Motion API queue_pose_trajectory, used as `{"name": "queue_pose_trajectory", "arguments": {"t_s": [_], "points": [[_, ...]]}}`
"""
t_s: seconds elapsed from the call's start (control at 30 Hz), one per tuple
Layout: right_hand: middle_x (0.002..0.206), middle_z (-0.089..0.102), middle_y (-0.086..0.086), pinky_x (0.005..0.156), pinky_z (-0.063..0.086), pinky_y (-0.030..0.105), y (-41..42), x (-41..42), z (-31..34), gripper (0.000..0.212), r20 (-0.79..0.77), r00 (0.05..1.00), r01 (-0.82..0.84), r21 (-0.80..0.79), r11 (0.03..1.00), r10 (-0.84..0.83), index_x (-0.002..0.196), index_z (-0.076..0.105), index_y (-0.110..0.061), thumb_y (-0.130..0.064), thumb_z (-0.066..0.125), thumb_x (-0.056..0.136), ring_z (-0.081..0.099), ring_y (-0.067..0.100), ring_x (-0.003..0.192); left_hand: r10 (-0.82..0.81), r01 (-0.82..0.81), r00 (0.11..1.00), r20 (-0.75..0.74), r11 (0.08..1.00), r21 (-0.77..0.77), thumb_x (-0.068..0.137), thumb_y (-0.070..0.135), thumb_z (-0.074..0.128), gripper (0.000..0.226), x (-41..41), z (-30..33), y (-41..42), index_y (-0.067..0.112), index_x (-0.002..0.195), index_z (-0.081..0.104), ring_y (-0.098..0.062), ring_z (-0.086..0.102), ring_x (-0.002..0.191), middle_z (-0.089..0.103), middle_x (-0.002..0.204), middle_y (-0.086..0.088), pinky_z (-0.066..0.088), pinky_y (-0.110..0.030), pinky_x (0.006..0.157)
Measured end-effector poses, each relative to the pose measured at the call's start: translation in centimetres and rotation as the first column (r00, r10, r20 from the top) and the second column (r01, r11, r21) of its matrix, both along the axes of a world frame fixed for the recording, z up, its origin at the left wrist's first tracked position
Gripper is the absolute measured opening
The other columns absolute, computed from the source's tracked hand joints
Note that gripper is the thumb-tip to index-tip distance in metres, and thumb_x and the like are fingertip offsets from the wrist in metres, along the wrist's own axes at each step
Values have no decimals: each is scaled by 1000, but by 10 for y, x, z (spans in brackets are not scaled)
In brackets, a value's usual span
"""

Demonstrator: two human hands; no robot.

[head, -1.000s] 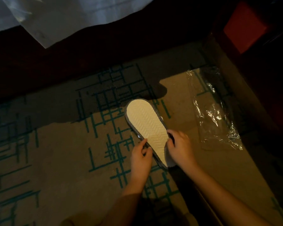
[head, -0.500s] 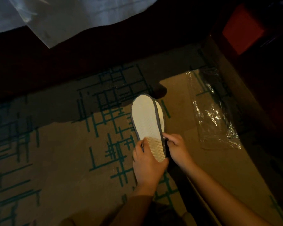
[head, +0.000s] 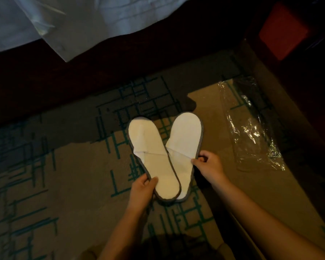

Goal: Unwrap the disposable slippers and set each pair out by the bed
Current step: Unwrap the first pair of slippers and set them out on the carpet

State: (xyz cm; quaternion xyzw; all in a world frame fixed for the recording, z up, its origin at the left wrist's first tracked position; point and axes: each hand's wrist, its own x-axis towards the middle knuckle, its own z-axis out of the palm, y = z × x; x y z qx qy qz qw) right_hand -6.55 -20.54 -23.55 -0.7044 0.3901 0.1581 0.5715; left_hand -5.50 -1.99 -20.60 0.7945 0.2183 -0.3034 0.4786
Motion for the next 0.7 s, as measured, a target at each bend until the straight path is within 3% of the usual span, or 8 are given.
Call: {"name": "queue_pose_trajectory", "arguments": {"t_s": [0.07, 0.1, 0.17, 0.27, 0.4, 0.53, 0.6, 0.7], "points": [[76, 54, 17, 67, 40, 34, 0, -2, 1, 19, -7, 1000, 9, -23, 1000, -10, 94, 59, 7, -9, 61, 85, 50, 26, 73, -82, 80, 997, 15, 992, 97, 87, 5, 54, 29, 9, -1, 12, -14, 109, 55, -35, 62, 82, 62, 105, -36, 45, -36, 66], [80, 55, 20, 69, 41, 36, -1, -3, 3, 18, -14, 1000, 15, -34, 999, -15, 96, 60, 5, -9, 60, 86, 52, 29, 74, -102, 97, 994, 28, 985, 142, 87, 6, 55, 32, 13, -3, 19, -10, 114, 54, -32, 62, 81, 62, 102, -34, 43, -38, 57], [92, 60, 25, 76, 45, 40, -5, -4, 6, 16, -16, 998, 57, -31, 998, -57, 101, 60, 0, -9, 57, 88, 55, 34, 82, -119, 111, 992, 31, 975, 190, 87, 8, 54, 39, 21, -7, 31, 3, 125, 51, -24, 57, 83, 62, 96, -19, 42, -30, 58], [105, 61, 12, 75, 48, 32, -20, -5, 16, 24, -7, 990, 142, 16, 990, -142, 114, 58, -9, -12, 52, 91, 55, 19, 87, -204, 200, 979, 4, 963, 179, 87, 8, 53, 46, 26, -13, 34, 10, 132, 47, -24, 57, 97, 62, 109, -15, 40, -29, 78], [105, 61, 7, 69, 47, 28, -32, -4, 27, 27, 8, 968, 246, 180, 952, -251, 118, 56, -13, -13, 52, 91, 57, 21, 90, -306, 303, 952, 2, 945, 120, 86, 6, 54, 42, 21, -17, 17, 11, 128, 51, -12, 51, 97, 61, 113, -9, 39, -18, 74], [83, 61, 3, 59, 45, 24, -12, -2, 29, 11, -6, 985, 170, 256, 952, -175, 91, 61, -15, -8, 53, 90, 56, 15, 72, -100, 93, 993, -66, 991, -93, 87, 19, 57, 15, 7, -21, 9, 16, 79, 69, -18, 60, 72, 66, 79, -7, 46, -26, 62], [76, 59, 2, 60, 45, 23, 2, -2, 28, 8, -45, 991, 134, 216, 967, -127, 96, 60, -7, -6, 55, 89, 55, 13, 67, -82, 64, 989, -127, 988, -140, 84, 15, 61, 7, 2, -19, 10, 11, 87, 67, -11, 59, 62, 67, 80, -7, 48, -17, 51], [77, 58, 1, 59, 47, 21, 14, -1, 25, 30, -56, 995, 96, 193, 977, -87, 114, 55, 1, -6, 61, 85, 56, 11, 68, -36, 7, 989, -143, 981, -192, 80, 1, 62, 16, 1, -17, 16, 7, 95, 62, -15, 62, 76, 66, 105, -16, 51, -18, 61]]}}
